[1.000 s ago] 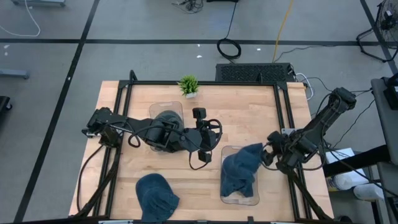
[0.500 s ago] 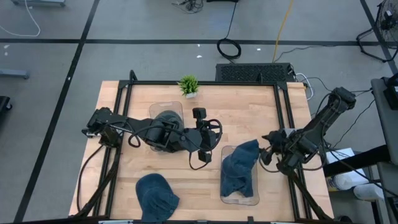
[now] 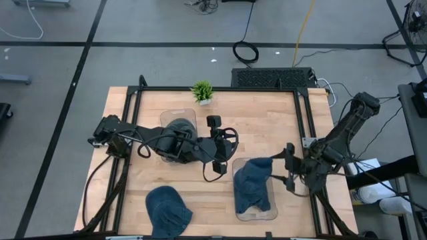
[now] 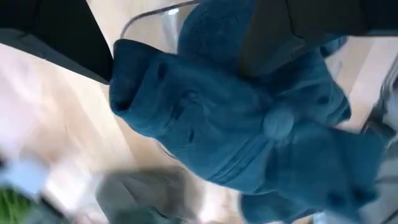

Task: Pick & Place hat
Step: Put the blue cap into the bottom transparent bin

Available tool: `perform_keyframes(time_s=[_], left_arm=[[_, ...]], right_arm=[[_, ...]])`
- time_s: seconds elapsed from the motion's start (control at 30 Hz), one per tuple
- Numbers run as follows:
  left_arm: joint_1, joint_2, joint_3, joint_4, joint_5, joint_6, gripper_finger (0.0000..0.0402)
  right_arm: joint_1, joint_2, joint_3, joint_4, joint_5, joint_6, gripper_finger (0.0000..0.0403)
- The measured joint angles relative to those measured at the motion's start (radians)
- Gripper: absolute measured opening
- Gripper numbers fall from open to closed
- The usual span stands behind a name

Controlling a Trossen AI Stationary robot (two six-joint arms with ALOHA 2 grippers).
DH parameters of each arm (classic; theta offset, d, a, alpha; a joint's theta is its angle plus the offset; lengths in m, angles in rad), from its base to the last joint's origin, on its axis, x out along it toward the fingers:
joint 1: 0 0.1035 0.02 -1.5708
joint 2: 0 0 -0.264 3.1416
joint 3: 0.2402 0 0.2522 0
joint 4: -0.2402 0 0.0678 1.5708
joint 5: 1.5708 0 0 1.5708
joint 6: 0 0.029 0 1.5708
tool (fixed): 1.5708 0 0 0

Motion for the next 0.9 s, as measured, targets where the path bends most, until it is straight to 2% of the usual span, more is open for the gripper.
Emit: perform_keyframes(time_s=[0.07, 0.37, 0.6, 0.9], left_arm=[[0.000, 0.000, 0.000, 0.000, 0.000, 0.000, 0.0115], [0.000, 0.000, 0.000, 0.000, 0.000, 0.000, 0.0115], [0.000, 0.000, 0.000, 0.000, 0.000, 0.000, 0.0115], [0.000, 0.000, 0.000, 0.000, 0.000, 0.000, 0.0115]], right_arm=[[0.002, 0.005, 0.000, 0.042, 0.000, -0.123, 0.0333], [-0.001, 0.033, 0.000, 0.113, 0.004, -0.396, 0.0333], [-0.003, 0.056, 0.000, 0.167, 0.132, -0.688, 0.0328], [-0.013, 0.185, 0.000, 0.309, 0.132, -0.878, 0.0314]])
